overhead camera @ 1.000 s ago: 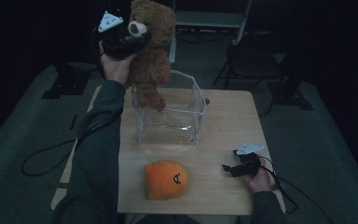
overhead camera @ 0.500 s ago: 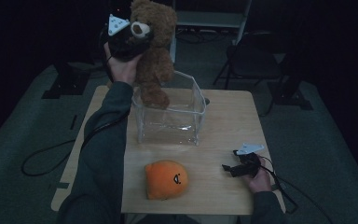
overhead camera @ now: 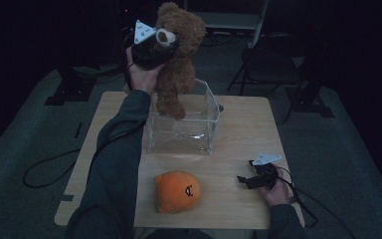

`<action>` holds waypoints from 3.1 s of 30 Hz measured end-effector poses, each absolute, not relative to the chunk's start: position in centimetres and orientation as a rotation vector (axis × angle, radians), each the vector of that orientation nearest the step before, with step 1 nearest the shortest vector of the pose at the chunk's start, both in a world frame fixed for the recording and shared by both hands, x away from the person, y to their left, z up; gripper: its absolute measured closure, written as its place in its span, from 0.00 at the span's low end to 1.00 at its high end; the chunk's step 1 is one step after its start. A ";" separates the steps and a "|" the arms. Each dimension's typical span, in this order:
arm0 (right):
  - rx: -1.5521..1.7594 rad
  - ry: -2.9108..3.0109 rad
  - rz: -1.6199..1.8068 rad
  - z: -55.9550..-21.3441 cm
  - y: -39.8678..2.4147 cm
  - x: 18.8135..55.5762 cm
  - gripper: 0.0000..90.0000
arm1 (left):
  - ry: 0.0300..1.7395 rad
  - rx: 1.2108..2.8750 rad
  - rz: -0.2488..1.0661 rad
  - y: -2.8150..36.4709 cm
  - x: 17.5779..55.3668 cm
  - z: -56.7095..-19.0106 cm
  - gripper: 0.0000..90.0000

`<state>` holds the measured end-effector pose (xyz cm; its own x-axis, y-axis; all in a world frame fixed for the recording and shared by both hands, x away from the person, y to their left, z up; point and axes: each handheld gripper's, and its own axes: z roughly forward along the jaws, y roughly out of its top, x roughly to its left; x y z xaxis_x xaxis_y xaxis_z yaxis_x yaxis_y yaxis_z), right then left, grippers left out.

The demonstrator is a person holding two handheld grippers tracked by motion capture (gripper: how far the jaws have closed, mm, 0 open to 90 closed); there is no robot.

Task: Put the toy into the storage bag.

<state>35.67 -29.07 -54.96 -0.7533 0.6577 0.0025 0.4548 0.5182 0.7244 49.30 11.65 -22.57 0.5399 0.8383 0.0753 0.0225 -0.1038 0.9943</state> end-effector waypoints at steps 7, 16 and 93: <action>0.935 2.490 1.069 -55.0 -29.1 35.7 0.13 | 0.668 1.587 0.753 10.7 49.1 -22.6 0.46; 0.935 2.489 1.068 -55.0 -29.1 35.7 0.13 | 0.602 1.593 0.662 10.2 49.1 -22.7 0.46; 0.929 2.493 1.071 -55.0 -29.1 35.7 0.13 | 0.542 1.729 0.407 8.5 51.9 -27.8 0.45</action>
<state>35.65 -29.06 -54.97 -0.7566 0.6539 0.0023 0.4519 0.5204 0.7246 51.91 8.49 -27.76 0.8292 0.5586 -0.0179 0.1380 -0.1736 0.9751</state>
